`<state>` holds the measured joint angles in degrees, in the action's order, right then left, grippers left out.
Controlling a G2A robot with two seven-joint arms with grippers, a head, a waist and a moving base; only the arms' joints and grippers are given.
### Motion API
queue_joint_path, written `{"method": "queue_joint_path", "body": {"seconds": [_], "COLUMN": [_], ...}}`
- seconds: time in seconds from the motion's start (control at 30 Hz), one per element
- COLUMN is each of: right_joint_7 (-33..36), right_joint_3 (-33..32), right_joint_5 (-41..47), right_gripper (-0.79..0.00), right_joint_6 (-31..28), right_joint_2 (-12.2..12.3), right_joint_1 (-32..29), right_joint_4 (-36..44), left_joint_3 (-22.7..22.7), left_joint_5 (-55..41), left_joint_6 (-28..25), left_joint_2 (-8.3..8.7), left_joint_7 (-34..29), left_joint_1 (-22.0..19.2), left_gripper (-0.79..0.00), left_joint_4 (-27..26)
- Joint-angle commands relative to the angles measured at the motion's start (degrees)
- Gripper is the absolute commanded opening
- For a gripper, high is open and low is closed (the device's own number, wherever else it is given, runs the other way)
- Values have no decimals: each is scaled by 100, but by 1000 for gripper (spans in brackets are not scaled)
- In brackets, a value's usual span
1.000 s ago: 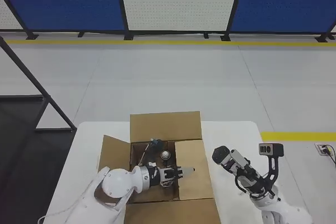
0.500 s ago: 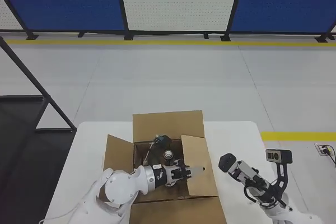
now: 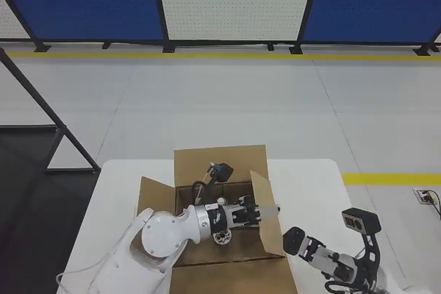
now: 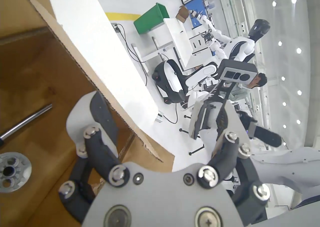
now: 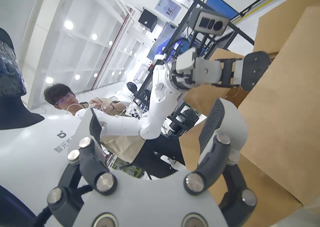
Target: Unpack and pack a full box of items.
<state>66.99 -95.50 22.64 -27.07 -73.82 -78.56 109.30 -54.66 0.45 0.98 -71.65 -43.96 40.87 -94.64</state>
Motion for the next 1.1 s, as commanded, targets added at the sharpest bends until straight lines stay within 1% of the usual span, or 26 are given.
{"method": "queue_joint_path", "body": {"seconds": [0.0, 0.13, 0.27, 0.33, 0.47, 0.63, 0.7, 0.77, 0.93, 1.07], "right_joint_7": [100, -57, -737, -907, -1135, -1276, -1362, -1540, -2156, -2557], "right_joint_3": [38, 165, 285, 398, 441, 374, 320, 290, 445, 516], "right_joint_5": [-141, -531, -1224, -1398, -1516, -1384, -1457, -1720, -2506, -2804], "right_gripper": [0, 0, 0, 0, 0, 0, 0, 0, 0, 0], "right_joint_6": [20, 156, 480, 538, 394, 34, 21, 207, 1034, 1191], "right_joint_2": [27, 59, 66, 70, 91, 126, 142, 153, 157, 161], "right_joint_1": [-37, -85, -203, -251, -384, -524, -605, -691, -785, -860], "right_joint_4": [64, 235, 489, 620, 876, 1098, 1167, 1269, 1481, 1573], "left_joint_3": [131, 399, 606, 708, 857, 1009, 1037, 1059, 1086, 1039], "left_joint_5": [-102, -183, -300, -345, -412, -443, -454, -454, -509, -542], "left_joint_6": [-23, -18, -23, -38, -63, -94, -94, -102, -163, -217], "left_joint_2": [-54, -168, -286, -343, -439, -532, -559, -588, -670, -699], "left_joint_7": [7, 85, 156, 184, 237, 300, 295, 299, 298, 242], "left_joint_1": [-167, -478, -801, -933, -1120, -1189, -1211, -1254, -1428, -1477], "left_gripper": [0, 0, 0, 0, 0, 0, 0, 0, 0, 0], "left_joint_4": [121, 360, 632, 766, 1005, 1158, 1199, 1270, 1506, 1582]}}
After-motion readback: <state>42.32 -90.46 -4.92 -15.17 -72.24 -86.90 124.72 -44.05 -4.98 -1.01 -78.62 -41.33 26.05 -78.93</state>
